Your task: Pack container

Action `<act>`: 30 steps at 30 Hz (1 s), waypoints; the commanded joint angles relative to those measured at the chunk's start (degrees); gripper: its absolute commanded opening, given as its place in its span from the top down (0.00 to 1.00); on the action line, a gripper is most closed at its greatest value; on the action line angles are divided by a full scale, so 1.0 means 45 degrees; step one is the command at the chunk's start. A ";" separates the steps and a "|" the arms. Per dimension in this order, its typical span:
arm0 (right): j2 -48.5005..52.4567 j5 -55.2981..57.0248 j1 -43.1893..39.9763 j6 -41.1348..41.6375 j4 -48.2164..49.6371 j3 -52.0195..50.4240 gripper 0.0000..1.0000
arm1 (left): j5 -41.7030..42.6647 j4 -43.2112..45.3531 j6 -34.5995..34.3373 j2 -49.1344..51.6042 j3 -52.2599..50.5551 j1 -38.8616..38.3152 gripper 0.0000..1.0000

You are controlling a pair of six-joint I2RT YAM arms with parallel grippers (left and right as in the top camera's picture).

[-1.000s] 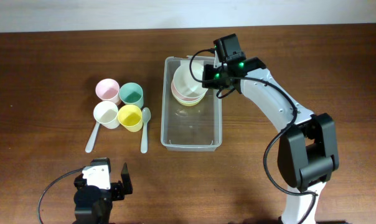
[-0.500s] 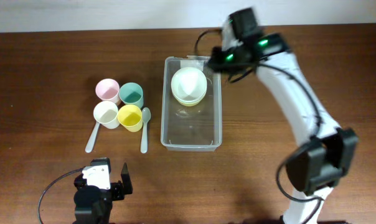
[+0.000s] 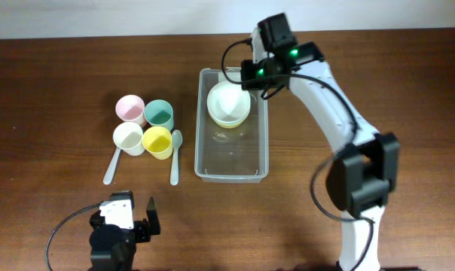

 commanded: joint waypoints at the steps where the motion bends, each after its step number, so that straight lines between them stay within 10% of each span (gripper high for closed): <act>1: 0.0889 0.0515 -0.0194 -0.0199 0.0432 -0.0112 0.96 | -0.0092 0.0000 0.0058 -0.0063 -0.0049 0.0053 0.00; 17: -0.2336 -0.0136 -0.0884 -0.0253 -0.1787 0.1855 0.96 | -0.0092 0.0000 0.0058 -0.0063 -0.0049 0.0053 0.01; 26: -0.5858 0.2662 -0.5085 -0.0194 -0.5513 0.2438 0.96 | -0.0092 0.0000 0.0058 -0.0063 -0.0049 0.0053 0.00; 28: -0.5960 0.2662 -0.5960 -0.0199 -0.5916 0.2438 0.83 | -0.0092 0.0000 0.0058 -0.0063 -0.0049 0.0053 0.00; 30: -0.5955 0.2662 -0.6727 -0.0199 -0.6178 0.2438 0.48 | -0.0092 0.0000 0.0058 -0.0063 -0.0049 0.0053 0.00</act>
